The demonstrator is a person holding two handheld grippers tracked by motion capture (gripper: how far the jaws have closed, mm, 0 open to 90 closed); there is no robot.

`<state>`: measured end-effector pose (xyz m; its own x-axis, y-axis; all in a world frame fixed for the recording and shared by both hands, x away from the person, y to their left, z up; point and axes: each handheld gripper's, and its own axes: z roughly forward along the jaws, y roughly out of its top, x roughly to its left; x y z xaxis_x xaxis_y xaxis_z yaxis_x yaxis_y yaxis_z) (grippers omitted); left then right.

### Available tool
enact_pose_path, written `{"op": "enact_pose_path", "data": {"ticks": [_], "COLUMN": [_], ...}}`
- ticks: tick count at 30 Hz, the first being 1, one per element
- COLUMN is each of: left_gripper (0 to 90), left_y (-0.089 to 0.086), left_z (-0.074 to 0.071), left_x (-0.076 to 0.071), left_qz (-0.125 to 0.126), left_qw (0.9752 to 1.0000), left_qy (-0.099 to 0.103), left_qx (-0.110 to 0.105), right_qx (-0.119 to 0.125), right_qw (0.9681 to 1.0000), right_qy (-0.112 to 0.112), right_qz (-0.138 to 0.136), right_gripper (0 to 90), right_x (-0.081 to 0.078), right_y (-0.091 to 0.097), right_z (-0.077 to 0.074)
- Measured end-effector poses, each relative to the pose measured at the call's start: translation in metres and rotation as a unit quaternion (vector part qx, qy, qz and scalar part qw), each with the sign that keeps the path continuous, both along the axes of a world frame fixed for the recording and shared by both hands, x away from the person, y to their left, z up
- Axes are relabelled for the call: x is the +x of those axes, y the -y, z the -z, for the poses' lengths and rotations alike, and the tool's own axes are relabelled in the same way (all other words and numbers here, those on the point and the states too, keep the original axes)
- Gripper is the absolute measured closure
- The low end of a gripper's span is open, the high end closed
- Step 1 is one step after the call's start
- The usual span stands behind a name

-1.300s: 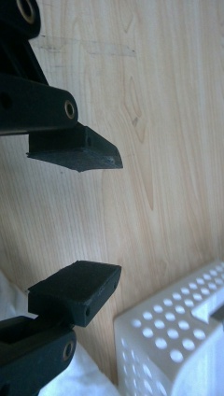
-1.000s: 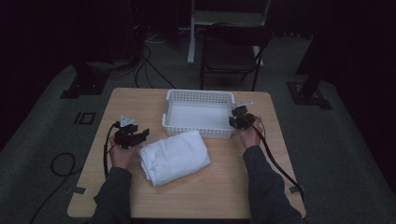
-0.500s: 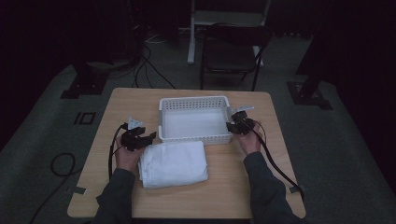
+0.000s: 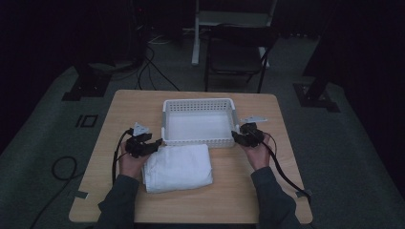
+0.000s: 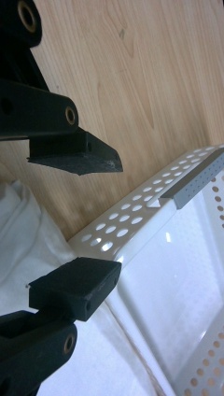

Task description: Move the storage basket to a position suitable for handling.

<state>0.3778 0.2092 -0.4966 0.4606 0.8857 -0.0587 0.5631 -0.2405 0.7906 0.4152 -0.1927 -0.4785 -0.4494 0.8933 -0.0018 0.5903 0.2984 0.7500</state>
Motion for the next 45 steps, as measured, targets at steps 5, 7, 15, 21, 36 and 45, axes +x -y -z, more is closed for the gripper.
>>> {"op": "enact_pose_path", "data": {"ticks": [5, 7, 15, 21, 36, 45], "left_gripper": [44.4, 43.5, 38.9, 33.5, 29.1, 32.0], "left_y": [0.001, 0.002, -0.01, -0.011, -0.009, 0.013], "left_z": [0.002, 0.001, -0.01, -0.011, -0.011, 0.01], "left_x": [0.001, -0.001, -0.018, -0.044, -0.071, -0.07], "left_qz": [0.005, 0.003, 0.005, -0.006, -0.001, 0.014], "left_qw": [0.9999, 0.9999, 0.9999, 0.9999, 1.0, 0.999], "left_qy": [-0.003, -0.002, 0.001, 0.005, -0.004, -0.03], "left_qx": [0.012, 0.016, 0.01, 0.014, 0.003, 0.031], "right_qx": [0.014, 0.013, 0.013, -0.001, 0.022, 0.022], "right_qw": [0.9997, 0.9998, 0.9993, 0.9981, 0.9945, 0.9929], "right_qy": [-0.004, -0.002, 0.031, 0.037, -0.003, -0.009], "right_qz": [-0.018, -0.015, -0.013, -0.049, -0.102, -0.117], "right_gripper": [61.1, 58.0, 47.8, 47.3, 38.1, 35.3], "right_x": [-0.001, 0.0, -0.028, -0.057, -0.071, -0.075], "right_y": [-0.006, -0.01, -0.009, -0.015, -0.046, -0.052], "right_z": [0.001, 0.003, -0.009, -0.009, 0.013, 0.014]}}
